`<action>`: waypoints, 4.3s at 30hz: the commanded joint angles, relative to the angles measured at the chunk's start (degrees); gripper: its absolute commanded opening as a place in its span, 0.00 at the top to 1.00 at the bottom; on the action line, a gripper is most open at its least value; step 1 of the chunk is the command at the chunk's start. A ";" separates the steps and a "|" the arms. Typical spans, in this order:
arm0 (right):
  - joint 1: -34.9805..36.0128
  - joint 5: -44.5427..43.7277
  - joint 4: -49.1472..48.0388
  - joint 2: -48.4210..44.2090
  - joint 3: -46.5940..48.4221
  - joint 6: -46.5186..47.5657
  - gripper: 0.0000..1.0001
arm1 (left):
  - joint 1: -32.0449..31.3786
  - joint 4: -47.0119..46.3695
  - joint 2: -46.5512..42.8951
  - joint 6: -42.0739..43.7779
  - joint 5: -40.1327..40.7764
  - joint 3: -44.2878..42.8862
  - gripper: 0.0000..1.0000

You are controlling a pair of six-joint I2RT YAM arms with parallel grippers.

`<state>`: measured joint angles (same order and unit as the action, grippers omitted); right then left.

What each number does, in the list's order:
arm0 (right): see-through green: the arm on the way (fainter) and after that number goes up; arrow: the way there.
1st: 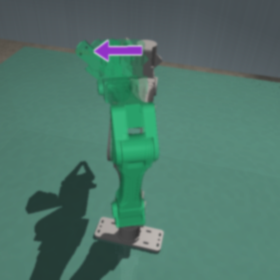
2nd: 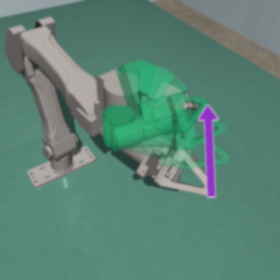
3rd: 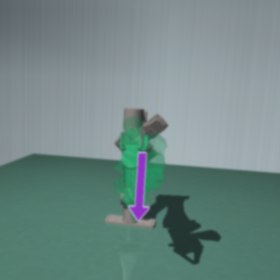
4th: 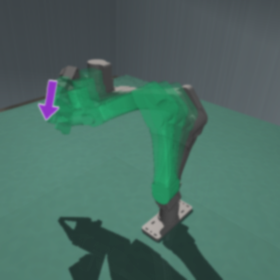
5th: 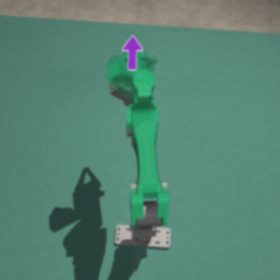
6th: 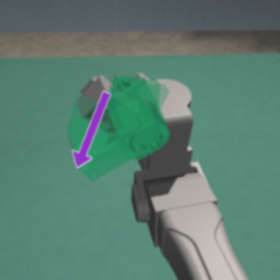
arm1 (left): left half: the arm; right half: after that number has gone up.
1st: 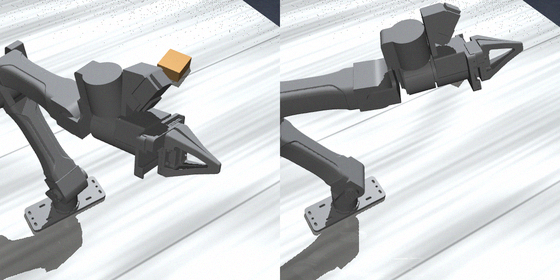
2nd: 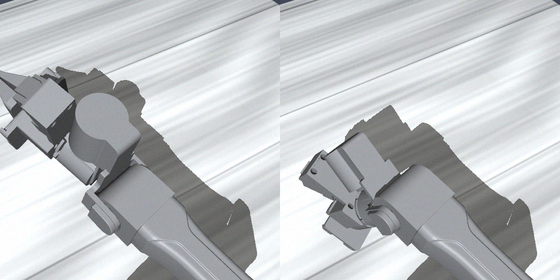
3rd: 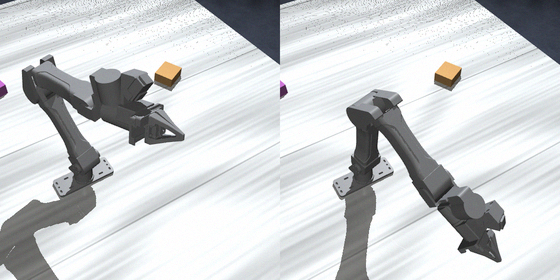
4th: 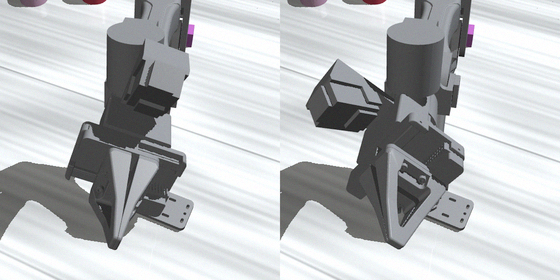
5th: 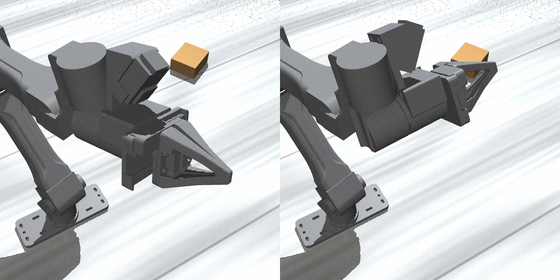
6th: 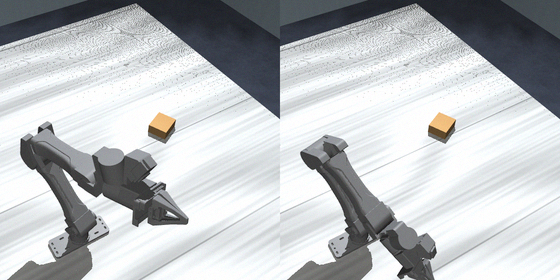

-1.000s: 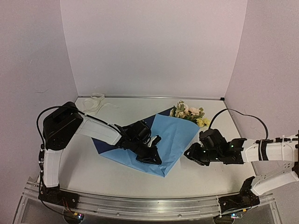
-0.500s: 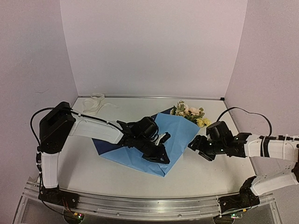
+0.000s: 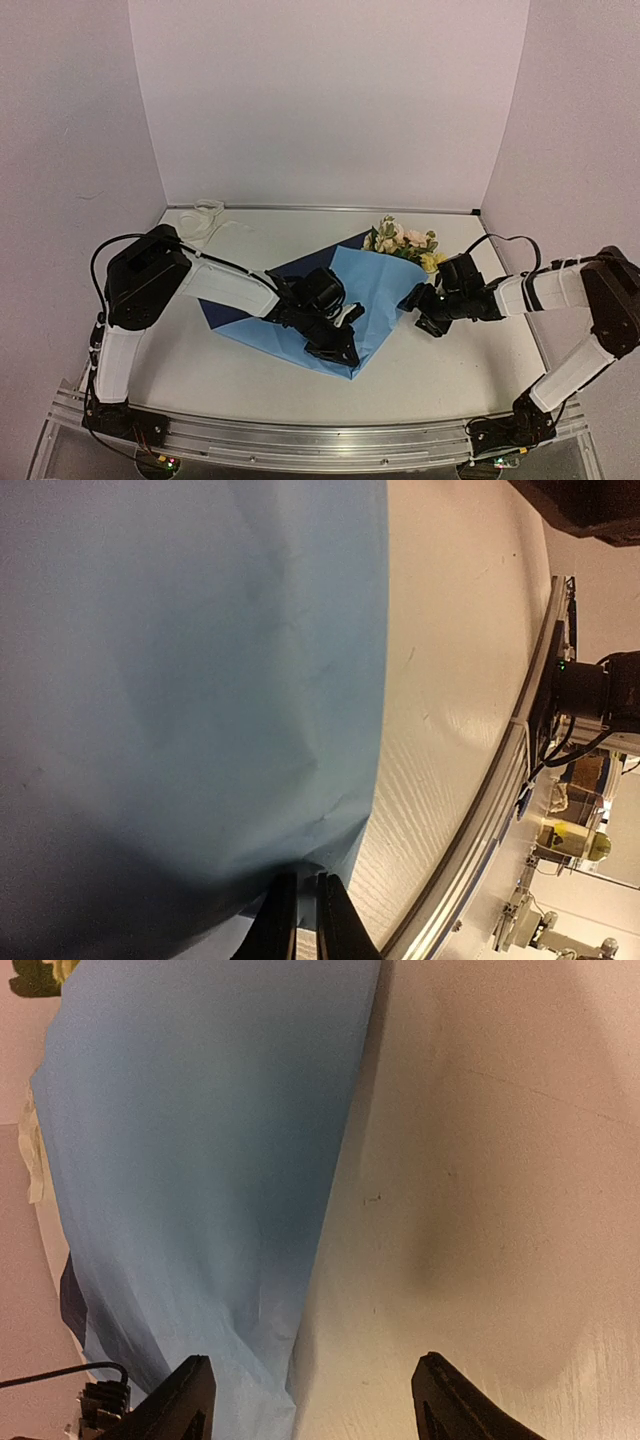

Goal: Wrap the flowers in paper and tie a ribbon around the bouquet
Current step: Press the 1/4-folded wrapping paper at the center of the board, then fold the two-thirds-folded wrapping paper at the center of the board.

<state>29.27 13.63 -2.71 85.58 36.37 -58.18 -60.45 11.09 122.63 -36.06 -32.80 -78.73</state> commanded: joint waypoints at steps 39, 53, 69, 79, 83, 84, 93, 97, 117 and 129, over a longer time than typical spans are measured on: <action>-11.97 3.27 -10.00 14.28 9.94 1.93 1.00 | -0.62 9.64 -3.24 5.29 2.13 -4.87 0.86; -11.95 2.17 -4.65 10.38 9.94 4.79 1.00 | -0.82 11.12 -3.87 6.19 2.22 -9.99 0.85; -11.97 1.58 -0.33 10.40 12.63 6.99 1.00 | -4.15 13.85 4.78 6.66 4.37 -9.14 0.90; -12.05 0.28 3.50 11.85 16.27 9.32 1.00 | -6.30 17.93 8.27 5.64 9.86 -9.25 0.97; -12.47 -0.32 5.07 13.16 17.64 10.53 1.00 | -7.41 18.93 8.87 5.73 11.86 -9.20 0.99; -12.67 -0.30 5.35 13.54 18.02 10.64 1.00 | -7.65 18.96 8.97 5.74 12.14 -9.14 1.00; -12.78 -1.02 15.22 10.67 20.14 12.42 0.60 | -7.98 18.60 4.35 6.70 13.90 -10.67 0.92; -12.01 -3.47 24.57 4.02 20.38 14.31 0.43 | -7.18 17.70 -0.21 6.70 13.51 -12.46 0.81; 18.47 -6.21 9.15 -7.03 5.94 -1.30 0.67 | 9.43 -9.51 -14.25 -4.09 -10.13 7.22 0.81; 30.20 -9.53 5.86 6.27 8.85 -4.68 0.70 | 11.68 -15.58 -23.49 -13.40 -4.40 23.62 0.73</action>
<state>57.99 6.90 5.05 89.82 44.05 -60.64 -49.23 0.61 102.29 -45.14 -38.62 -58.24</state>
